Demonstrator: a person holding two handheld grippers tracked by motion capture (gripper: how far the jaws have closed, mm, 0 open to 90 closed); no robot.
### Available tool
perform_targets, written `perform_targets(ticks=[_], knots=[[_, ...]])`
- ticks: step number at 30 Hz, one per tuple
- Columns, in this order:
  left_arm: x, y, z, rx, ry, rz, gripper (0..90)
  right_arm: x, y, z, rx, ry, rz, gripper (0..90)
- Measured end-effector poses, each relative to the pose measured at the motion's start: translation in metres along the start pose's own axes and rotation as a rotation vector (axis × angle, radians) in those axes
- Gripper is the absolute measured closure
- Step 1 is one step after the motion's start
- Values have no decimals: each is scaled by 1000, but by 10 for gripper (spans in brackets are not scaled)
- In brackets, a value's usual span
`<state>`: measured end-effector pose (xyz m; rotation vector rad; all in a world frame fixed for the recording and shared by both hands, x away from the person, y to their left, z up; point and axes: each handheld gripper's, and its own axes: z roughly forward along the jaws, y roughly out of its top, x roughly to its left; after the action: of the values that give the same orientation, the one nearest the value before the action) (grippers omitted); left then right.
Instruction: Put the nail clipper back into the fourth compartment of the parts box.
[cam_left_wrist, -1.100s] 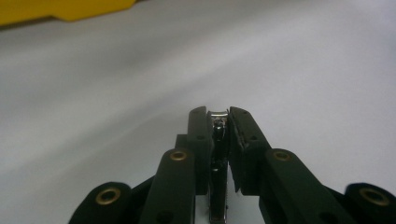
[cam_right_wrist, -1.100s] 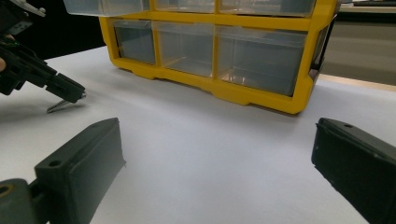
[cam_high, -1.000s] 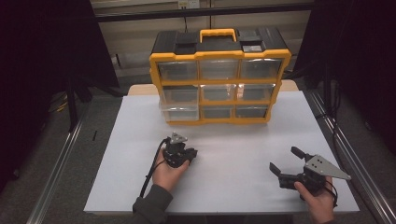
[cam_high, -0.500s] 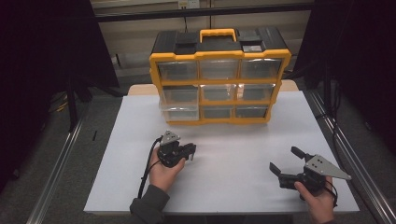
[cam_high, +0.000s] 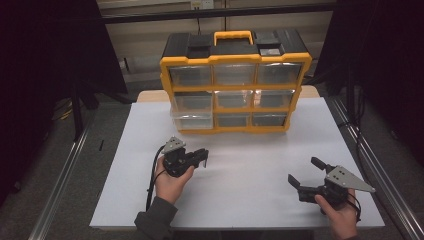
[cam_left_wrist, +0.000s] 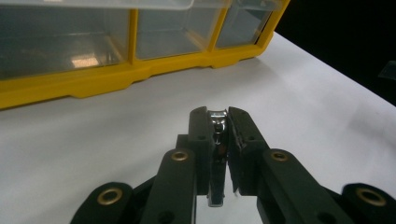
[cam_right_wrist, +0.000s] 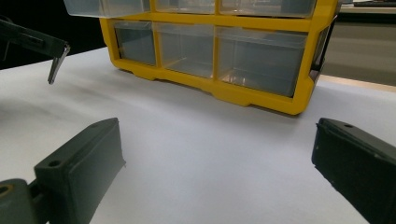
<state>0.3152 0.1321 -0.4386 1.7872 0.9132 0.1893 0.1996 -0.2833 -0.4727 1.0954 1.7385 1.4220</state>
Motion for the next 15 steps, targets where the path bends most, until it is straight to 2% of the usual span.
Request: perform_targets(ticks=[1,5,15], knots=[[-1,1,-1,-1,11,5,809,0,0,0,0,0,0,16],[-2,5,-4,-7,-18,16,809,0,0,0,0,-2,1,17],[-5,20,-10,-26,-30,24,809,0,0,0,-1,1,-3,17]])
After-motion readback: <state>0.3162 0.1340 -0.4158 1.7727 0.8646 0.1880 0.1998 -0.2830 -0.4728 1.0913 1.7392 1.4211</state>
